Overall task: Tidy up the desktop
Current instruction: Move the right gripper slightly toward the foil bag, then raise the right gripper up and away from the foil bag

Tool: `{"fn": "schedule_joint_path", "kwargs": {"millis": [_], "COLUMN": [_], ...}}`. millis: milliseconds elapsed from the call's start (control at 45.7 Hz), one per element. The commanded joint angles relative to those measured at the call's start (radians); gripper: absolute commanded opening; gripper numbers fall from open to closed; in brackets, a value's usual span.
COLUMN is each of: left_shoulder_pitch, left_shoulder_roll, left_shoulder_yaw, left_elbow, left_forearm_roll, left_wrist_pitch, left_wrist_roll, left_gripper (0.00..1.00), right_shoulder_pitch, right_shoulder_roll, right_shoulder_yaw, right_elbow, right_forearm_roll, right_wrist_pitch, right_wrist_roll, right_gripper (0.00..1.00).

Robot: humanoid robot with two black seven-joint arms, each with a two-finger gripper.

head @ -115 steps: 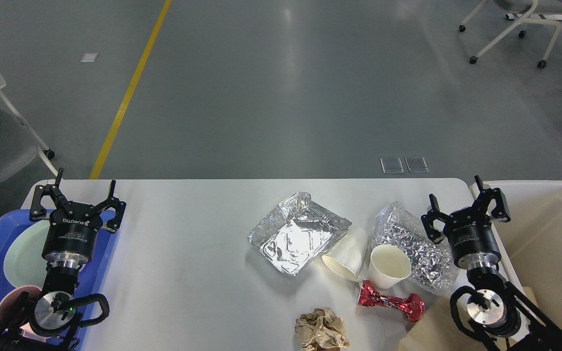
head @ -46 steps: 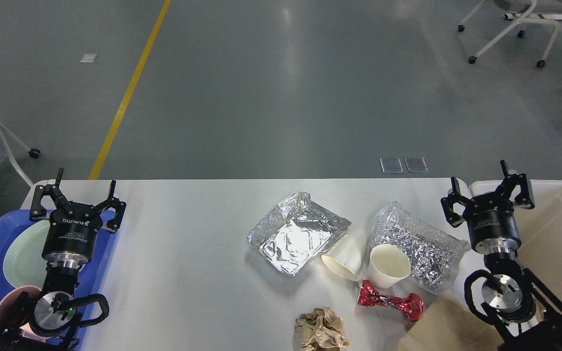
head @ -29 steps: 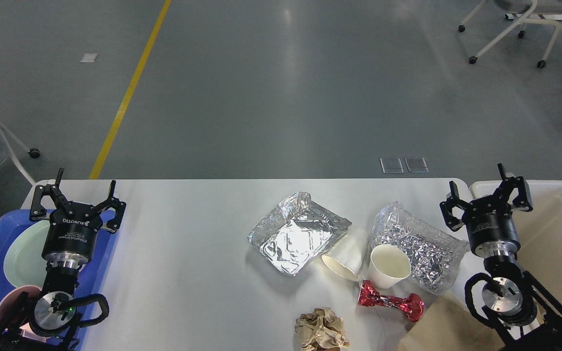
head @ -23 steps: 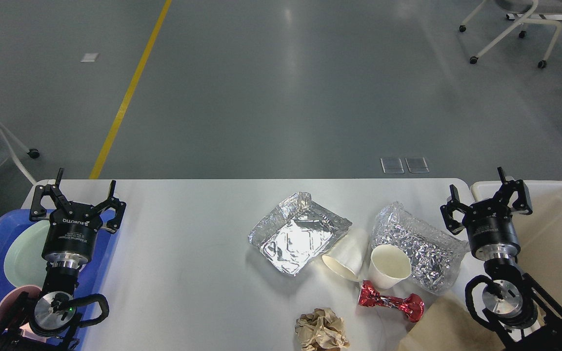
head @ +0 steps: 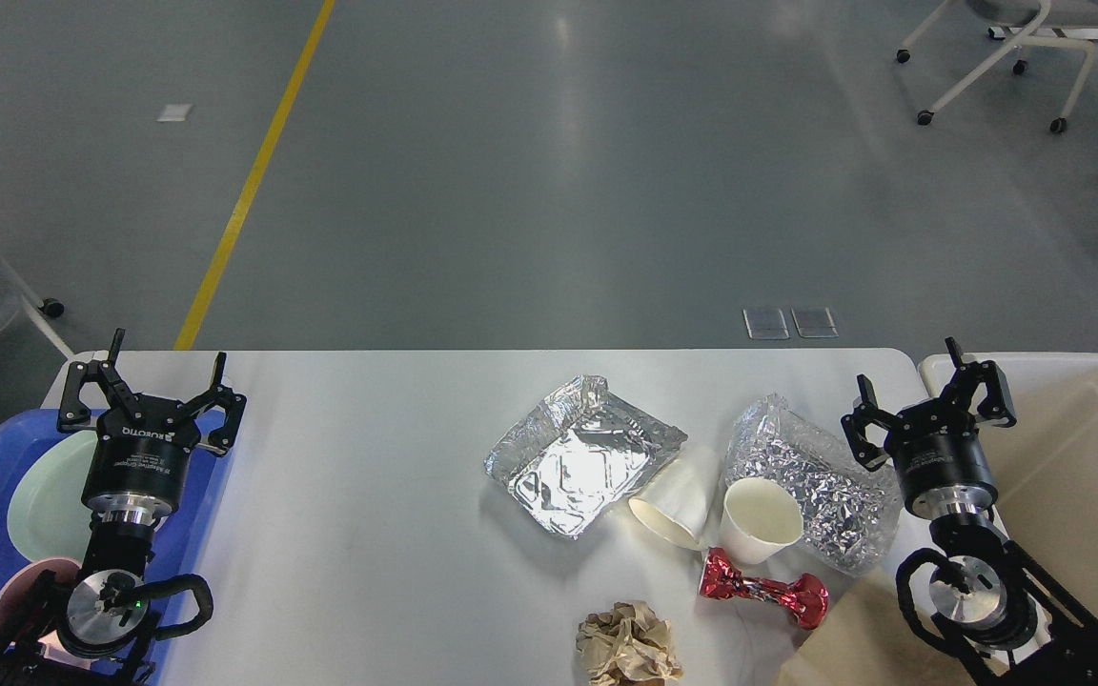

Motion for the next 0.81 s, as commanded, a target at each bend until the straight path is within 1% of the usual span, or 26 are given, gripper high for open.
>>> {"fn": "schedule_joint_path", "kwargs": {"millis": [0,88,307,569,613,657,745,788], "left_shoulder_pitch": [0.000,0.000,0.000,0.000,0.000,0.000,0.000,0.000], "left_shoulder_roll": [0.000,0.000,0.000,0.000,0.000,0.000,0.000,0.000], "left_shoulder_yaw": [0.000,0.000,0.000,0.000,0.000,0.000,0.000,0.000], "left_elbow": [0.001,0.001,0.001,0.001,0.001,-0.001,0.001,0.001], "left_forearm_roll": [0.000,0.000,0.000,0.000,0.000,0.000,0.000,0.000], "left_wrist_pitch": [0.000,0.000,0.000,0.000,0.000,0.000,0.000,0.000], "left_wrist_roll": [-0.001,-0.001,0.001,0.001,-0.001,0.001,-0.001,0.001], "left_gripper": [0.96,0.96,0.96,0.96,0.96,0.96,0.96,0.96], "right_shoulder_pitch": [0.003,0.010,0.010,0.004,0.000,0.005,0.025,0.063], "right_shoulder_roll": [0.000,0.000,0.003,-0.009,-0.031,-0.076,-0.210,-0.276], "right_shoulder_yaw": [-0.001,-0.003,0.000,-0.011,-0.049,-0.105,-0.230,-0.288], "right_elbow": [0.000,0.000,0.010,0.021,0.035,0.040,0.038,0.040], "right_forearm_roll": [0.000,0.000,-0.014,-0.014,-0.014,-0.014,-0.012,-0.003], "right_wrist_pitch": [0.000,0.000,0.002,0.008,0.034,0.071,0.148,0.183], "right_wrist_roll": [-0.002,-0.006,0.009,0.009,0.009,0.011,0.015,0.015], "right_gripper": [1.00,1.00,1.00,1.00,1.00,1.00,1.00,1.00]}}
